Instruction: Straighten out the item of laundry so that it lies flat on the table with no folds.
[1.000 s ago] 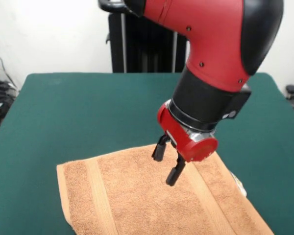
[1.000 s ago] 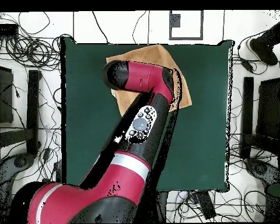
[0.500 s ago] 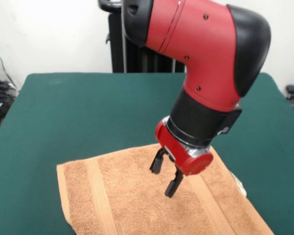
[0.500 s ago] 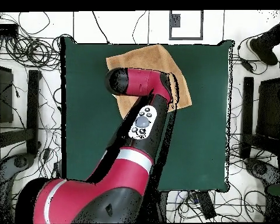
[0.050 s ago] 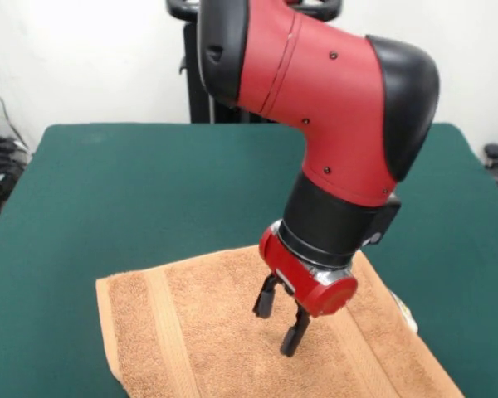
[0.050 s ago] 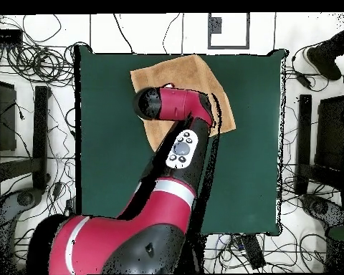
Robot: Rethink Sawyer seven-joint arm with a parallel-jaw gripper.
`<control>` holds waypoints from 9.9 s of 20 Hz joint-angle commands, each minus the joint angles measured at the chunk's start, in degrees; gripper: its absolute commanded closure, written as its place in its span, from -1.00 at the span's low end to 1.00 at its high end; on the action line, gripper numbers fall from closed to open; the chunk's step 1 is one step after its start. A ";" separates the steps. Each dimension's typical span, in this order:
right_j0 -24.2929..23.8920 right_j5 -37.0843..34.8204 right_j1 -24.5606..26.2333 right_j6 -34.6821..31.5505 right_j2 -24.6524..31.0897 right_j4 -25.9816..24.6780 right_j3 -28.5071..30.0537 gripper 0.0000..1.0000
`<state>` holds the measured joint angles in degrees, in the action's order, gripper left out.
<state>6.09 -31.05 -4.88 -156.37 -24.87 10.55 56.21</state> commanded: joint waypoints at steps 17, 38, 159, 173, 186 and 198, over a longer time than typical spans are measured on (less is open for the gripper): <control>-6.32 16.55 2.40 -0.70 15.37 -6.44 19.84 -1.00; -7.80 16.90 0.47 -0.40 16.96 -7.00 26.90 -1.00; -11.35 -17.37 -10.16 2.83 19.37 -11.28 30.18 -1.00; -9.57 -18.94 -14.15 8.17 17.12 -19.14 20.45 -1.00; -12.75 -22.12 -12.47 13.51 22.11 -24.89 2.69 -1.00; -13.35 -15.74 -6.22 12.32 22.67 -28.96 -3.66 -1.00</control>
<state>-8.31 -50.17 -17.53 -156.37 -9.64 -15.05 54.86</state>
